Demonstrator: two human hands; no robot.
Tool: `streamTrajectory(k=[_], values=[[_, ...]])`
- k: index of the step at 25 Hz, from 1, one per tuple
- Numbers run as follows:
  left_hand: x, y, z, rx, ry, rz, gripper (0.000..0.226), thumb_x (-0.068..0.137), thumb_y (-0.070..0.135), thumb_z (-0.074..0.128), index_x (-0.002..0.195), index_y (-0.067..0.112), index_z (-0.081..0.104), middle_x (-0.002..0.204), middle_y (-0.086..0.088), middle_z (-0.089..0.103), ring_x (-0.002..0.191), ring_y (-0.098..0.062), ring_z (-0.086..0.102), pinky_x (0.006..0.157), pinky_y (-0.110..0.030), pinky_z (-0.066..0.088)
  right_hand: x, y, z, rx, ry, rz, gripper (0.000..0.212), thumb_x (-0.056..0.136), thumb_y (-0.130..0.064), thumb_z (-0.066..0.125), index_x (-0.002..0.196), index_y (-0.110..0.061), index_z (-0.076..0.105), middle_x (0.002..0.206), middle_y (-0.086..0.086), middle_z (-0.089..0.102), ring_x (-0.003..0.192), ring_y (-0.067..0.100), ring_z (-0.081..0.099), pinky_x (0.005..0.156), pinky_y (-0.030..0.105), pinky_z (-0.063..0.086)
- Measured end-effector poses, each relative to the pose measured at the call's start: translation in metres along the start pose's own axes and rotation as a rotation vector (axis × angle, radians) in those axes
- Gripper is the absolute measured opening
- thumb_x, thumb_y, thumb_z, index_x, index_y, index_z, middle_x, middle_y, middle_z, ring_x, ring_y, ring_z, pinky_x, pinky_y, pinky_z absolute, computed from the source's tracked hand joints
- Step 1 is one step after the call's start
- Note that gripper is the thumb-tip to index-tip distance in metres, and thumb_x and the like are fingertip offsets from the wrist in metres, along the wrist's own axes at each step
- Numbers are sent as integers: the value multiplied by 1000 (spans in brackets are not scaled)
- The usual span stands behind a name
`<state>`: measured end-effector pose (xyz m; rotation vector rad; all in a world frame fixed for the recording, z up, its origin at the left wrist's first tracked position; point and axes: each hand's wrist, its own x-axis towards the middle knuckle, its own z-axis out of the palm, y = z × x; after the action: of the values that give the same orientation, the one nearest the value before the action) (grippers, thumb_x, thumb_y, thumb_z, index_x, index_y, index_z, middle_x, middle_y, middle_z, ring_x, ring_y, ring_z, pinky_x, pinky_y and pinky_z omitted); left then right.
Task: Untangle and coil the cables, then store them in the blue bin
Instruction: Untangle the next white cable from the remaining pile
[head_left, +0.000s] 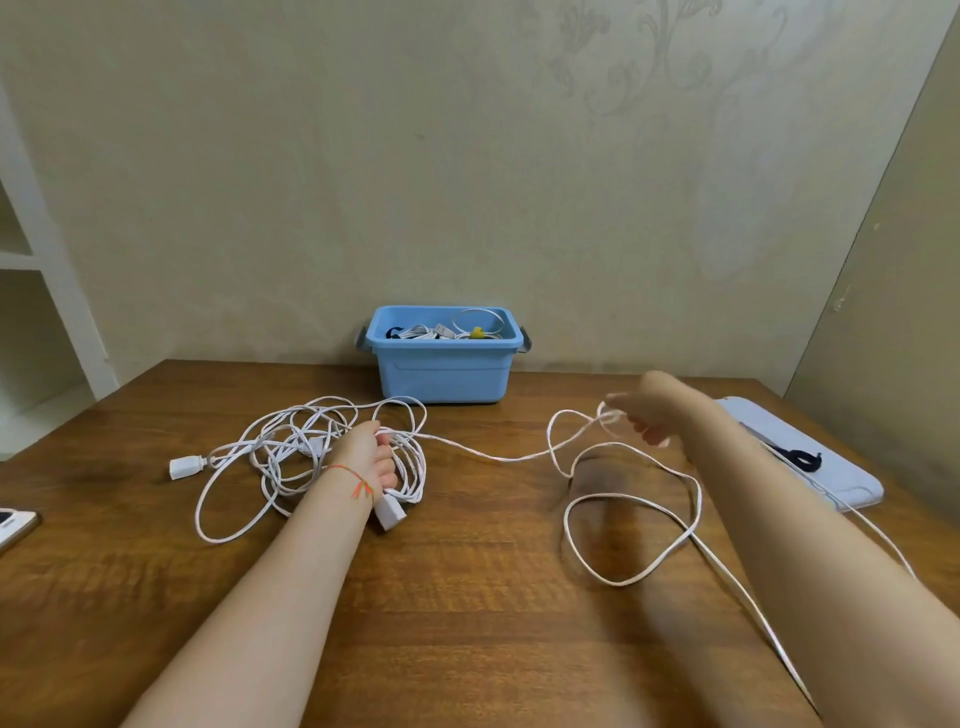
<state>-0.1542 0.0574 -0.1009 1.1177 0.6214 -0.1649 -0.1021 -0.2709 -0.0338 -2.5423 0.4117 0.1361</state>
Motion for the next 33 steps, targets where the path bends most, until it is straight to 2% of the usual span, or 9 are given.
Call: streamTrajectory(k=[4, 8, 12, 14, 16, 21, 24, 28, 33], values=[[-13, 5, 13, 372, -295, 36, 48, 101, 50, 45, 65, 19, 44, 45, 6, 30, 31, -8, 22, 33, -18, 16, -17, -21, 22, -171, 211, -295, 26, 91, -21, 57, 76, -2, 68, 68, 9, 65, 74, 28, 61, 66, 28, 45], [-36, 11, 34, 672, -626, 1, 65, 97, 69, 27, 60, 19, 42, 49, 5, 23, 36, -8, 16, 38, -21, 12, -62, -62, 57, 184, -84, -660, 47, 86, -1, 50, 126, -19, 65, 127, -4, 64, 119, 11, 56, 100, 29, 46], [-45, 19, 36, 876, -825, -41, 60, 103, 55, 20, 60, 17, 39, 45, 5, 24, 34, -7, 17, 36, -18, 17, -77, -71, 78, 157, -335, -839, 42, 90, -9, 61, 130, -24, 60, 126, -7, 63, 115, 6, 56, 96, 24, 44], [-44, 21, 30, 890, -764, -33, 55, 104, 50, 27, 60, 18, 39, 47, 6, 25, 34, -7, 19, 36, -19, 17, -78, -70, 77, 107, -400, -810, 14, 92, -16, 63, 102, -22, 71, 95, -6, 69, 86, 6, 60, 80, 26, 47], [-35, 20, 23, 695, -626, 53, 50, 104, 45, 38, 61, 20, 39, 47, 6, 25, 33, -6, 20, 35, -18, 16, -76, -63, 74, 191, -359, -747, 11, 93, -23, 64, 86, -21, 71, 75, -7, 65, 68, 7, 58, 66, 26, 49], [1, 10, 11, -299, -412, -14, 49, 103, 42, 41, 60, 19, 41, 46, 7, 26, 32, -8, 23, 33, -20, 19, -55, -33, 74, 297, -88, -599, 15, 96, -28, 63, 92, -19, 74, 59, -13, 55, 49, 1, 46, 51, 16, 39], [12, -3, 15, -636, -333, -95, 49, 102, 43, 43, 60, 18, 41, 48, 8, 29, 34, -8, 25, 34, -20, 21, -40, -10, 86, 326, -53, -491, 6, 93, -19, 66, 89, -17, 68, 67, -4, 63, 48, -2, 53, 56, 20, 47], [22, -11, 22, -648, -249, 59, 44, 104, 39, 34, 64, 21, 35, 46, 7, 32, 31, -9, 28, 35, -18, 23, -27, 6, 85, -27, 116, -481, 8, 88, -14, 63, 88, -22, 65, 86, -4, 69, 84, 14, 64, 74, 29, 50], [6, -16, 35, -368, -201, 279, 39, 105, 34, 38, 68, 21, 37, 48, 2, 39, 40, -13, 39, 41, -20, 33, -59, -20, 101, -289, 23, -716, 14, 86, -21, 62, 91, -27, 73, 90, -3, 70, 87, 19, 63, 70, 30, 51]])
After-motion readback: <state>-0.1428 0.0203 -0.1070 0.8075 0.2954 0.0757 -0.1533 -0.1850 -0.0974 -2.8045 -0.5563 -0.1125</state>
